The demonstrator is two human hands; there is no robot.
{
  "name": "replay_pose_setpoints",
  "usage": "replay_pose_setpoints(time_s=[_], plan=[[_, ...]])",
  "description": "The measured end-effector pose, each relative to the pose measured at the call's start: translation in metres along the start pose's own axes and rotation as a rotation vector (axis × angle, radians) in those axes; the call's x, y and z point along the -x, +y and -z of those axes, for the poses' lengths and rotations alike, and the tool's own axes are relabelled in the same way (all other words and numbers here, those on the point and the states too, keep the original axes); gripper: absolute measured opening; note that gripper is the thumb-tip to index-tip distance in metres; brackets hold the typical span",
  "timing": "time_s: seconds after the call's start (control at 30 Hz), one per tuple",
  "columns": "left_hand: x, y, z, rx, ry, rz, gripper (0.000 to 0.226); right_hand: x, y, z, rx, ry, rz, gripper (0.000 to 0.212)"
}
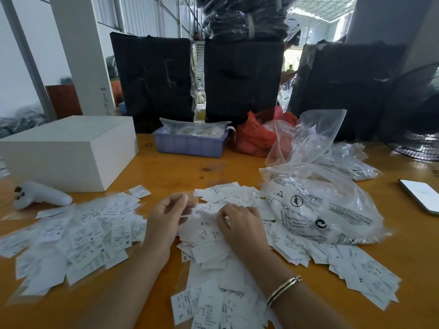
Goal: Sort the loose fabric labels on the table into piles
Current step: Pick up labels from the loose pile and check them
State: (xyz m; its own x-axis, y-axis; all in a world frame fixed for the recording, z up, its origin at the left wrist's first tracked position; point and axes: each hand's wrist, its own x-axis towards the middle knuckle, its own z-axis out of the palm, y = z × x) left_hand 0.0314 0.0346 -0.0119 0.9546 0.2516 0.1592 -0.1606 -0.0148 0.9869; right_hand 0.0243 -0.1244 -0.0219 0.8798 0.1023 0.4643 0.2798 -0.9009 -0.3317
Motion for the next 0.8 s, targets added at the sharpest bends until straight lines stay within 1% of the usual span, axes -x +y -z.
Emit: replay_pose_setpoints(time_s=[0.1, 0.17, 0.27, 0.33, 0.4, 0.5, 0.63, 0.67, 0.73, 0.8], plan=[[-0.001, -0.002, 0.0, -0.03, -0.004, 0.002, 0.015, 0.001, 0.001, -0.001, -0.036, -0.09, 0.004, 0.016], [-0.003, -0.003, 0.0, -0.014, 0.016, 0.027, 0.019, 0.001, 0.003, -0.002, -0.093, -0.111, 0.001, 0.014], [-0.007, -0.004, 0.001, 0.042, 0.035, 0.079, 0.029, 0.001, 0.006, 0.0, -0.238, -0.054, -0.038, 0.02], [-0.008, -0.005, 0.002, 0.064, 0.026, 0.1, 0.033, 0.001, 0.007, 0.002, -0.363, 0.025, -0.095, 0.024], [-0.008, -0.004, 0.002, 0.079, 0.019, 0.113, 0.035, 0.002, 0.006, 0.004, -0.467, 0.048, -0.143, 0.028], [-0.005, -0.002, 0.003, 0.123, 0.004, 0.113, 0.031, 0.003, 0.003, 0.007, -0.612, 0.029, -0.202, 0.033], [-0.003, 0.002, 0.002, 0.233, -0.037, 0.123, 0.023, 0.006, 0.0, 0.013, -0.828, 0.084, -0.222, 0.035], [-0.003, 0.003, 0.002, 0.259, -0.05, 0.131, 0.023, 0.007, -0.001, 0.014, -0.865, 0.083, -0.222, 0.033], [-0.001, 0.003, 0.0, 0.305, -0.077, 0.138, 0.025, 0.008, -0.003, 0.015, -0.854, 0.047, -0.209, 0.021], [0.001, 0.004, -0.002, 0.335, -0.114, 0.132, 0.027, 0.006, -0.005, 0.014, -0.758, -0.012, -0.194, 0.017]])
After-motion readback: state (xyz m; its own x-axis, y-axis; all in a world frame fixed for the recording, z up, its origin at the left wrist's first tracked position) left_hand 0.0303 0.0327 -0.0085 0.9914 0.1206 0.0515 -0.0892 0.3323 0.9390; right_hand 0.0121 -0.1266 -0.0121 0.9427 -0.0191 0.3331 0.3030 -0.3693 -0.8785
